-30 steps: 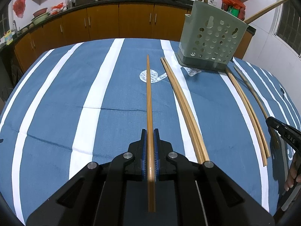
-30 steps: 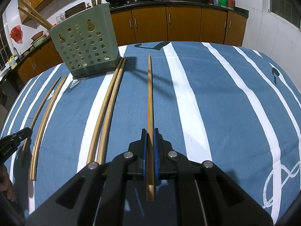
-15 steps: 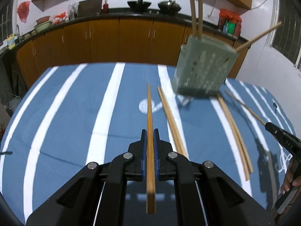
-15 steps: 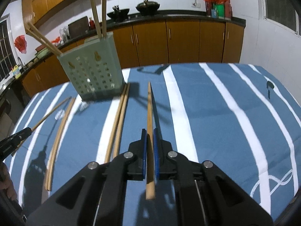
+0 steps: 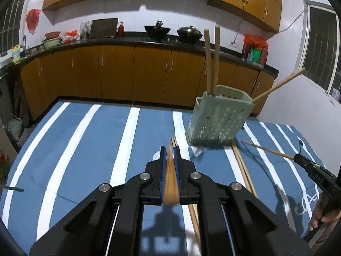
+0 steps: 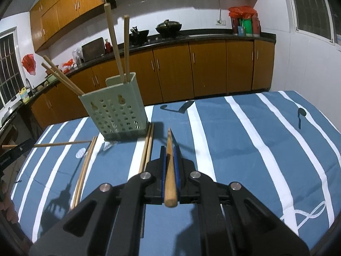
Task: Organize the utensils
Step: 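Lift both held chopsticks upright and carry them above the green holder, then open both tools to drop the chopsticks into the green holder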
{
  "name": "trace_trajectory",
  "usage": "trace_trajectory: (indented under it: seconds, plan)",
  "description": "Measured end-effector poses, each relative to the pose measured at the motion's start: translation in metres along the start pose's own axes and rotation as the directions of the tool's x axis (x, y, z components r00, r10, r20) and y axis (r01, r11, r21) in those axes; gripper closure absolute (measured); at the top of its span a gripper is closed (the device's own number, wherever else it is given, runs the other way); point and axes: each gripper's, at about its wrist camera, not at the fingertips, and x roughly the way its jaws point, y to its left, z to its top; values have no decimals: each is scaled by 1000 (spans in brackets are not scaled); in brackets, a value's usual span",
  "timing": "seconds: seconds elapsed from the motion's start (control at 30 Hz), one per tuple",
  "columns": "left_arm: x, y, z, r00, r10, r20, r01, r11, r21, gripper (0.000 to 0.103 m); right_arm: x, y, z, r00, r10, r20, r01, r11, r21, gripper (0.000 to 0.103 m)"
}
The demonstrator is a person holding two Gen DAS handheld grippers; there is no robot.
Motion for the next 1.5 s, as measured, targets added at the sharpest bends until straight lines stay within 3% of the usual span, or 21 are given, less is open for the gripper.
trace_trajectory:
  seconds: [0.37,0.57,0.8,1.0,1.2,1.33,1.5]
  plan:
    - [-6,-4,11,999,-3,34,3,1000,9,95,-8,3,10,999,2,36,-2,1000,-6,95]
    - [-16,-12,35,996,-5,94,1,999,50,96,-27,12,41,991,25,133,-21,999,-31,95]
    - [-33,-28,68,983,-47,179,33,996,82,96,-57,29,78,968,111,224,-98,993,-70,95]
    - [-48,-50,101,956,-98,276,76,993,91,96,-84,47,110,923,183,337,-162,983,-91,95]
    - [-49,-74,137,903,-109,415,89,994,69,96,-91,64,141,865,197,461,-165,980,-109,95]
    - [-36,-80,148,881,-87,464,76,996,42,96,-72,69,152,861,178,477,-141,983,-113,95]
    - [-10,-84,150,879,-72,471,68,997,25,96,-41,69,157,879,165,447,-135,986,-99,95]
